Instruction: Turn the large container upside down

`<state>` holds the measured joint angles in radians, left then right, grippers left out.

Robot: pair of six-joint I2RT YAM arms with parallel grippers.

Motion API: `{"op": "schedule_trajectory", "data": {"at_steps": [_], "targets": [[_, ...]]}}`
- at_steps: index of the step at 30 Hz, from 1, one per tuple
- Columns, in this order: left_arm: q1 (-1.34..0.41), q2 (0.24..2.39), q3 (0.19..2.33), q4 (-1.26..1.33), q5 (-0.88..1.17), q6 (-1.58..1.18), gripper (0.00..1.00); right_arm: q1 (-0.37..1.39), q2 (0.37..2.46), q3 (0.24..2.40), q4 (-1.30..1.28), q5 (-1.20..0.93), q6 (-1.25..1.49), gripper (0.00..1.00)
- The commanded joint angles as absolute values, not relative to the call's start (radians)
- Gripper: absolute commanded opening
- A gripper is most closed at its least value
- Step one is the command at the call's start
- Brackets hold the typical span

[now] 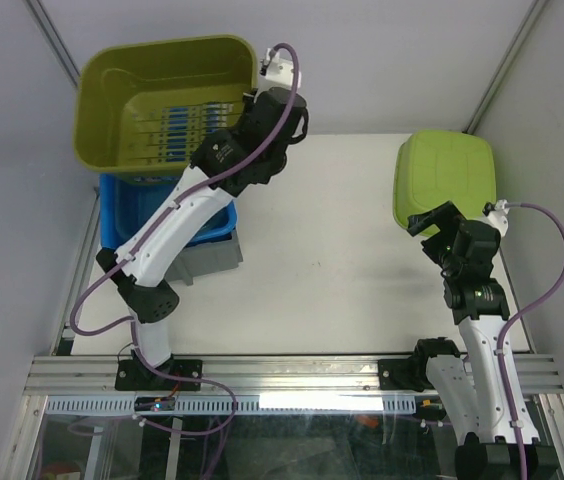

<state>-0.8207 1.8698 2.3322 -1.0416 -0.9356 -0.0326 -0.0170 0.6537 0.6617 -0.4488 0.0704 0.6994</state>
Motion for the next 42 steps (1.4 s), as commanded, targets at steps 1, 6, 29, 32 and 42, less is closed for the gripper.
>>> {"op": "schedule_trajectory", "data": {"at_steps": [1, 6, 29, 32, 42], "targets": [[-0.941, 1.809, 2.392, -0.8, -1.116, 0.214, 0.0, -0.015, 0.63, 0.673, -0.428, 0.066, 0.709, 0.99], [-1.082, 1.813, 2.388, -0.658, -1.112, 0.337, 0.0, -0.014, 0.619, 0.682, -0.445, 0.072, 0.709, 0.99], [-1.236, 1.753, 2.038, -0.544, -0.442, 0.277, 0.0, -0.014, 0.172, 0.795, -0.661, 0.745, 0.737, 0.94], [-1.235, 1.744, 1.958, -0.508, -0.404, 0.256, 0.0, -0.014, 0.161, 0.813, -0.641, 0.767, 0.68, 0.94], [-1.224, 1.653, 1.598, -0.425, -0.246, 0.111, 0.28, -0.013, 0.202, 0.866, -0.621, 0.741, 0.577, 0.94]]}}
